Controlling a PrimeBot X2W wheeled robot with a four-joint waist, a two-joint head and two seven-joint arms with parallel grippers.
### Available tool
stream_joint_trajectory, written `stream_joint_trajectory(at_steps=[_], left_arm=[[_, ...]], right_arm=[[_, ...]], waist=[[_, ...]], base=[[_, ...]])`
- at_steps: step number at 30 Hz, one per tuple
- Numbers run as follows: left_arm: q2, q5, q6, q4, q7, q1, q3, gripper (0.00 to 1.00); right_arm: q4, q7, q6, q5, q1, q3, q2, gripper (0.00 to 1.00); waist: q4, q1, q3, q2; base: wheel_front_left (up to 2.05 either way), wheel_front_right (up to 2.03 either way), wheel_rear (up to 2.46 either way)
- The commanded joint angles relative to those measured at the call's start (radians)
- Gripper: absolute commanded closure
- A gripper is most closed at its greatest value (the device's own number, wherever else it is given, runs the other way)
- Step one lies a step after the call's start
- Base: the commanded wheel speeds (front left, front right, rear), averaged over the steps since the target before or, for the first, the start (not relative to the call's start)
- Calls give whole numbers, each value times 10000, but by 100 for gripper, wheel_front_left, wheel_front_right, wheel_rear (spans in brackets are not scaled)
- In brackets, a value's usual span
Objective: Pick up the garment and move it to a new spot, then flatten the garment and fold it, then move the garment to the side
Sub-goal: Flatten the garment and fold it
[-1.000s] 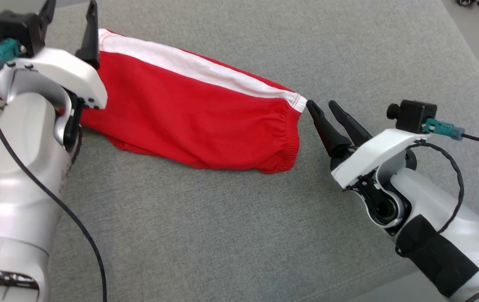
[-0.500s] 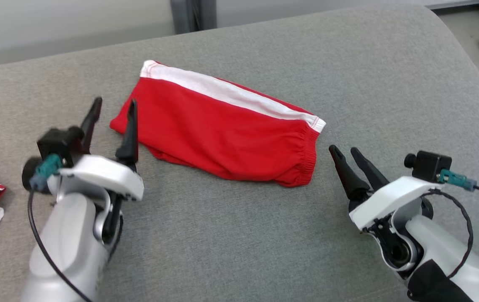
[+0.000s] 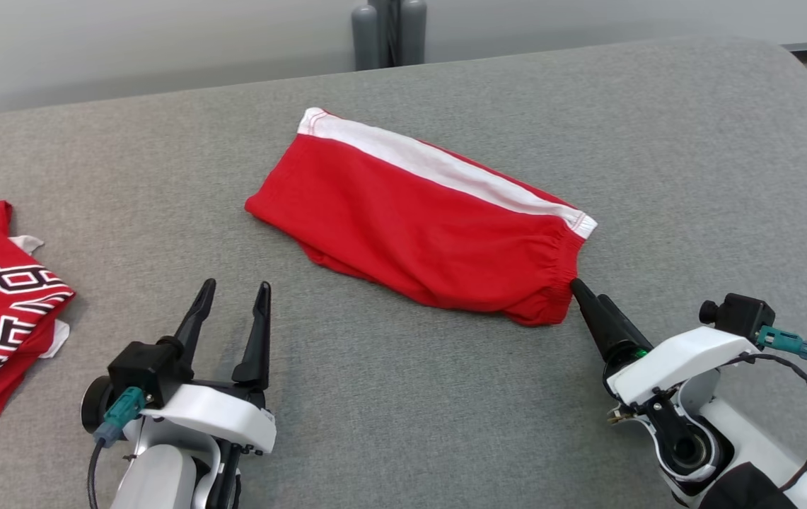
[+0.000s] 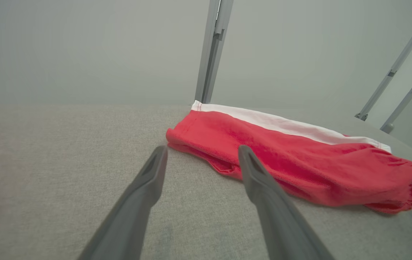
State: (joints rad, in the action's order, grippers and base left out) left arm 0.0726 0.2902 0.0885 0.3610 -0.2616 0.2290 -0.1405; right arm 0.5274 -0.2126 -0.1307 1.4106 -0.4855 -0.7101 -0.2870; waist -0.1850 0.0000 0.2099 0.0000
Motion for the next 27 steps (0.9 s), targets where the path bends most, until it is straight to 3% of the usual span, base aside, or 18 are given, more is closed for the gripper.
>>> stream_joint_trajectory(at_steps=[1,7,27], left_arm=[[-10,-95,84,-103,-34,-96,-22,0],[-58,-311,137,-233,-34,-85,-158,0],[62,-465,241,-404,-34,227,-296,0]], right_arm=[[-110,98,-4,250,103,88,-88,0],[-68,281,-4,1047,127,297,-149,0],[1073,682,-15,1572,-677,237,466,0]], waist=[[172,0,24,0],[528,0,100,0],[1062,0,806,0]], base=[[0,0,0],[0,0,0],[0,0,0]])
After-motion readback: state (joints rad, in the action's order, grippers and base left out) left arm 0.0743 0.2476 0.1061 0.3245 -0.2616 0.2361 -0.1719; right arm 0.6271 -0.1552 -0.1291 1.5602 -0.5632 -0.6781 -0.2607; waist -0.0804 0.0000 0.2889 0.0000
